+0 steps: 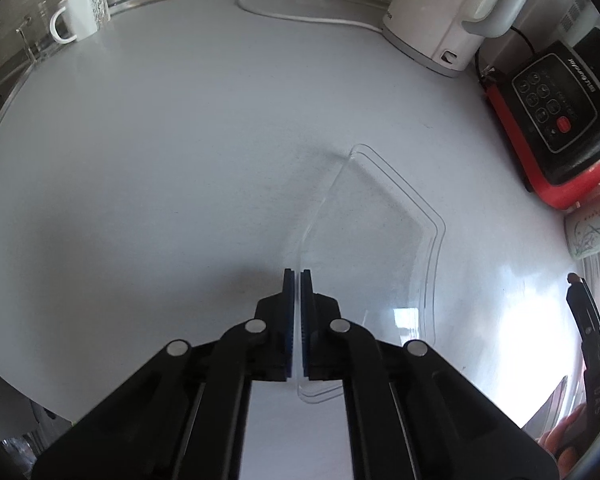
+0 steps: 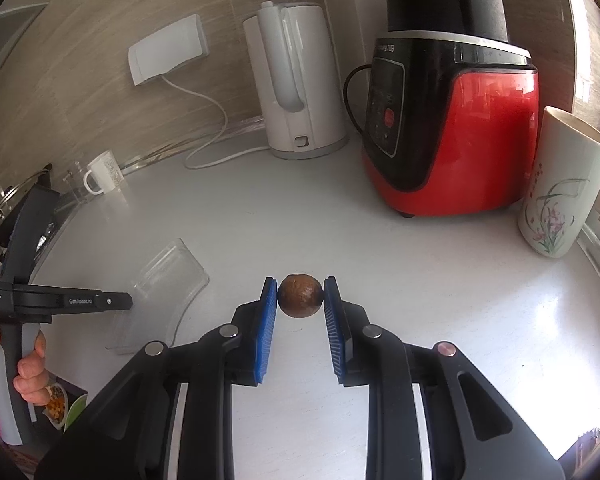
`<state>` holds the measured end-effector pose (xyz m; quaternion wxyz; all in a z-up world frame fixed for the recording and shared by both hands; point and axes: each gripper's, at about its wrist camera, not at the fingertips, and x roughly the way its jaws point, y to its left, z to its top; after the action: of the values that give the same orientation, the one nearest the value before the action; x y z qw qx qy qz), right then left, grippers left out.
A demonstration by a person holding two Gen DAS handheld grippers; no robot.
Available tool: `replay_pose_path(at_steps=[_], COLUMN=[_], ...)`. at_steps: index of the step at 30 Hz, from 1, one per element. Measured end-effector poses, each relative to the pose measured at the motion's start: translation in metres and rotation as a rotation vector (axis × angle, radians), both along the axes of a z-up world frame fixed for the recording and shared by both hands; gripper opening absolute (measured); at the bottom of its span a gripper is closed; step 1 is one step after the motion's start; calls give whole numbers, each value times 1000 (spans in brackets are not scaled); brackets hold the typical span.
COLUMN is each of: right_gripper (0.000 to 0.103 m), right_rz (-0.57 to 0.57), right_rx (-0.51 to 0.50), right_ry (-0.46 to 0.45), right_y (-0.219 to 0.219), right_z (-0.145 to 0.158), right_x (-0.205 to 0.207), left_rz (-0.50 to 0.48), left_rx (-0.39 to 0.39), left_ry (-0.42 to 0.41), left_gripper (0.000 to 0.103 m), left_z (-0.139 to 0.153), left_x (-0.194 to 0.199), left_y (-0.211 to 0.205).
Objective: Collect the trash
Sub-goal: 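Carry the clear tray and brown ball down to the green basket, opening the left tool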
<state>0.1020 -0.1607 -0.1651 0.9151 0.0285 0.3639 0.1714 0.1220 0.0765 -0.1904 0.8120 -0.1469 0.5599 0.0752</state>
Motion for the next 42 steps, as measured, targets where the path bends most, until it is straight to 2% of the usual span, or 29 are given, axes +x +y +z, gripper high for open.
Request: replay_pose_path(at_steps=[6,10,13,16,23,30,36,39,42], right_gripper=[25,25,25,25,25,25,25,25,25], right_rz=[12,10,-4,-26,-44,-59,-102,-126,-140], right_rx=[-6,-25,-48,-67,-20,2,5,4,7], right_ry=[-3,-3,5,8,30,83,106,117,124], right_y=[5,15,31,53,113,182,221,236,248], right_z=[5,16,28,41,53,44,34,29,26], right_x=[-7,-24,-51,-85,-166,-234,-279,-296,-308], left_rz=[-44,-123,-200,-271,-356,-469,-584,-632,-651], left_rx=[-13,2,41,62,101,111,125,112,90], left_ry=[-34,-66,-88,-76,-95,-87,-63,-28,25], left_gripper=[2,2,2,2,3,3,3,4,7], left_z=[15,36,50,55,59,43,0,-31,-49], left_x=[-16,-48,-76,-105,-179,-240,-272,-279,-284], left_y=[13,28,41,61,116,150,166,171,174])
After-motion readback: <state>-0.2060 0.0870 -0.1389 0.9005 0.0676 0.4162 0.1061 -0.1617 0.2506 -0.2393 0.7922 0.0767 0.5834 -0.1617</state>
